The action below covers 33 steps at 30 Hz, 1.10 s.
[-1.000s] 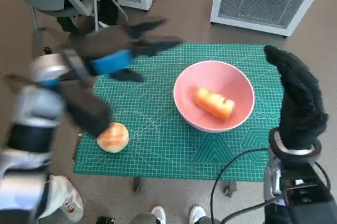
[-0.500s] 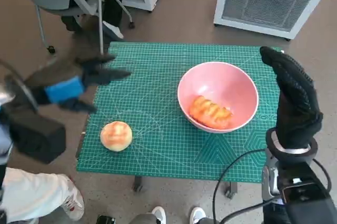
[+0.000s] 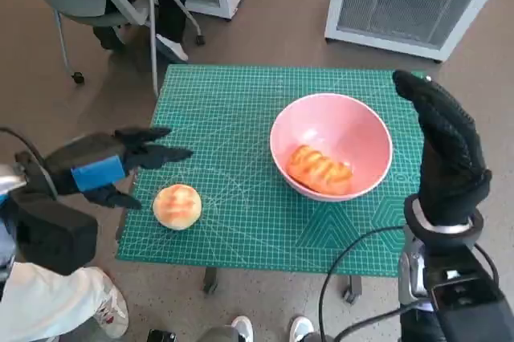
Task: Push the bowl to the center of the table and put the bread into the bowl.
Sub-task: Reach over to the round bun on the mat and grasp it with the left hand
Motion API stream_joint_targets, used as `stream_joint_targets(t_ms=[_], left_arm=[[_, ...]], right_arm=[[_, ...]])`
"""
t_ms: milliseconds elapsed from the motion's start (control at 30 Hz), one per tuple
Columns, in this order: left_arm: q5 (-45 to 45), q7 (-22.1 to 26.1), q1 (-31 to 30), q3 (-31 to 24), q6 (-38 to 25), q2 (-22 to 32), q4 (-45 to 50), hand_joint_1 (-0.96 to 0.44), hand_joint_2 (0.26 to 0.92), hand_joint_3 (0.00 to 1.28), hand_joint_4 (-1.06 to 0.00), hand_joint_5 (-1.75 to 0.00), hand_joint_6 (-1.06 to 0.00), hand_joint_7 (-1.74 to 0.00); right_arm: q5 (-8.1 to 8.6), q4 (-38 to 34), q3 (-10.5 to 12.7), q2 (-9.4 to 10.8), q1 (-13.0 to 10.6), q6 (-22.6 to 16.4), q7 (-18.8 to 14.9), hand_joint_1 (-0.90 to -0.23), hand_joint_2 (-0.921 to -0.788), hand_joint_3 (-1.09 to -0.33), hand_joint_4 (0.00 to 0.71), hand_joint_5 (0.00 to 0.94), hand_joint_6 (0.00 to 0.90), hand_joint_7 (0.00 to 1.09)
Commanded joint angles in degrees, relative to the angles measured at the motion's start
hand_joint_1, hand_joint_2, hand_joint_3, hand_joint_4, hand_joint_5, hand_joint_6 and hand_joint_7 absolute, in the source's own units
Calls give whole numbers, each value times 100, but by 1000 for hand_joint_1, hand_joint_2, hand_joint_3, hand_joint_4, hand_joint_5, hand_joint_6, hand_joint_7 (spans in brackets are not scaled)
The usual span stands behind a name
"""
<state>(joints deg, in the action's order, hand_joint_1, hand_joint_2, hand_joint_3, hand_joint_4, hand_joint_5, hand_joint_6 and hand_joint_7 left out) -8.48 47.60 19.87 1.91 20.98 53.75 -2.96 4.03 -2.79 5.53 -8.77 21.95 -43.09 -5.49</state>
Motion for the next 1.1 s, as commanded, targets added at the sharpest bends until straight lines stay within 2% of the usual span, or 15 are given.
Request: stream_joint_targets(t_ms=[33,300,600,667,767,933,1067,1100], left_arm=[[-126,16,-86,156,-120,-65,108,-89,828,4,-220,0,-385,-4],[-473,-128,-22,537,-162,-345,-190,-74,824,1,-201,0,-370,0],[-1255,-774,201,1057,196,-849,-1059,-50,809,1,-229,-12,-375,-4],[-1426,-938,273,1170,278,-949,-1302,-38,817,5,-264,-24,-391,-11],[-1683,-1162,414,1338,418,-1073,-1698,-15,846,15,-371,-33,-456,-26],[-2003,-1402,680,1584,524,-1223,-2344,30,901,26,-592,-57,-620,-65],[-2163,-1524,852,1733,599,-1278,-2763,57,916,66,-754,-100,-749,-111],[-2188,-1551,888,1765,620,-1280,-2838,37,918,95,-704,-504,-665,-533]], right_arm=[[44,-90,-28,-27,-5,79,-94,-386,-921,-511,458,0,145,675],[61,-50,10,-59,-36,132,-135,-388,-921,-511,458,0,139,685],[-5,-22,40,-71,-55,145,-127,-389,-921,-511,458,1,138,688],[1,-15,46,-79,-61,150,-133,-391,-921,-511,458,1,138,688],[23,-15,55,-95,-70,146,-147,-394,-921,-510,459,1,138,688],[54,0,63,-107,-99,127,-167,-399,-921,-507,459,1,139,688],[30,56,55,-90,-127,143,-153,-399,-921,-506,460,1,140,687],[25,67,53,-87,-131,149,-150,-399,-921,-506,460,1,140,686]])
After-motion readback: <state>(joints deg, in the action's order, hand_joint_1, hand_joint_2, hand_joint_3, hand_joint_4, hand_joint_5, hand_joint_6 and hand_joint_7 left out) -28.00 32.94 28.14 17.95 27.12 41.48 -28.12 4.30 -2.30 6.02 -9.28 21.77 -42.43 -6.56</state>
